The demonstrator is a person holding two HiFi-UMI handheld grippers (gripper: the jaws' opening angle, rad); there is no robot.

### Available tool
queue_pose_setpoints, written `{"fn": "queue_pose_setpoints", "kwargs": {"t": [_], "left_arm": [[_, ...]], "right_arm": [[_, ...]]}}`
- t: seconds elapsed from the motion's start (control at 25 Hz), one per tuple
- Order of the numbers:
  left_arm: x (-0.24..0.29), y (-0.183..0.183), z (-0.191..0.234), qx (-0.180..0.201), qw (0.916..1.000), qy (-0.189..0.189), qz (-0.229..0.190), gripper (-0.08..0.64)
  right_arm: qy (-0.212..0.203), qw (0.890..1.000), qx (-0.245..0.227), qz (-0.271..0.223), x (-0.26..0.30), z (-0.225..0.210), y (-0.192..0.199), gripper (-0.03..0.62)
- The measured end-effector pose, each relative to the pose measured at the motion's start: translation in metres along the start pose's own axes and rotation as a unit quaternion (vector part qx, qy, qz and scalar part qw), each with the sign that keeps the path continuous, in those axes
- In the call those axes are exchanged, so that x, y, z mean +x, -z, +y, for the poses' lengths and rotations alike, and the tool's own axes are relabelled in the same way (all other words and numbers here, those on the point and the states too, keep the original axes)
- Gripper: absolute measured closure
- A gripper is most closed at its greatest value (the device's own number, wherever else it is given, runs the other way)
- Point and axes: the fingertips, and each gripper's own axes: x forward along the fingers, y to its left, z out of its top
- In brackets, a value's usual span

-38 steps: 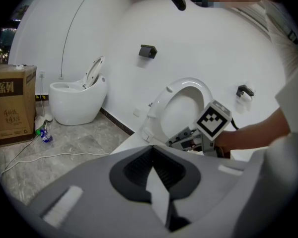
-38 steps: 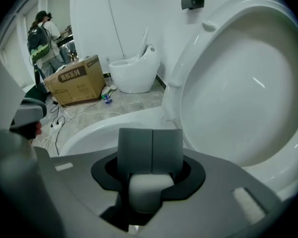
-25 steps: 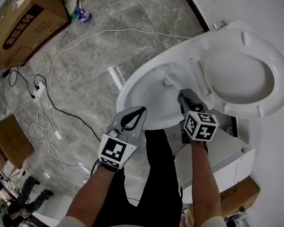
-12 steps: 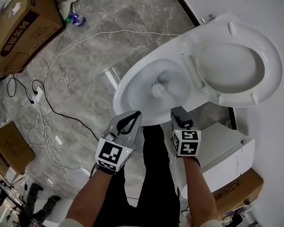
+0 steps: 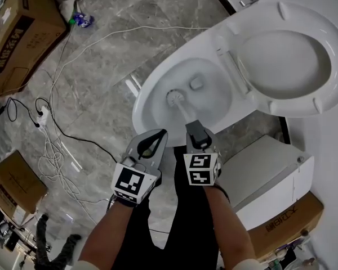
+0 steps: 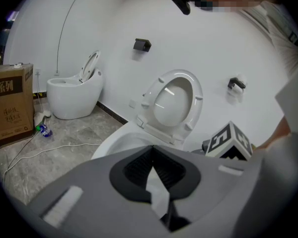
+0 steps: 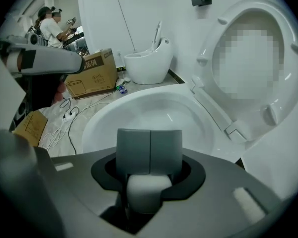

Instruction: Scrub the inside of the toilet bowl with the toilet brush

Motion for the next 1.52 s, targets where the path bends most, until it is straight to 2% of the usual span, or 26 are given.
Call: {"fn": "queue_pose_setpoints", "kwargs": {"t": [0.32, 0.56, 0.8, 1.24, 1.52], "left_arm": [[0.011, 0.012, 0.014, -0.001, 1.0, -0.001, -0.001, 0.554], [0.023, 0.008, 0.021, -0.002, 1.0, -0.001, -0.008, 0.554], [0.033, 0.006, 0.028, 0.003, 0.9999, -0.005, -0.009, 0.554], [0.044, -0.005, 0.029, -0.004, 0.9999, -0.002, -0.013, 0.554], [0.029, -0.009, 0.025, -0.015, 0.9998, -0.004, -0.012, 0.554]], "right_arm": [[0.024, 0.998, -0.051, -0.029, 0.025, -0.02, -0.017, 0.425], [0.048, 0.994, -0.093, -0.035, 0.037, -0.045, -0.028, 0.425], [0.073, 0.99, -0.113, -0.032, 0.043, -0.077, -0.035, 0.425], [0.083, 0.985, -0.15, 0.017, 0.039, -0.114, -0.013, 0.425], [0.068, 0.984, -0.152, 0.065, 0.028, -0.088, 0.012, 0.425]]}}
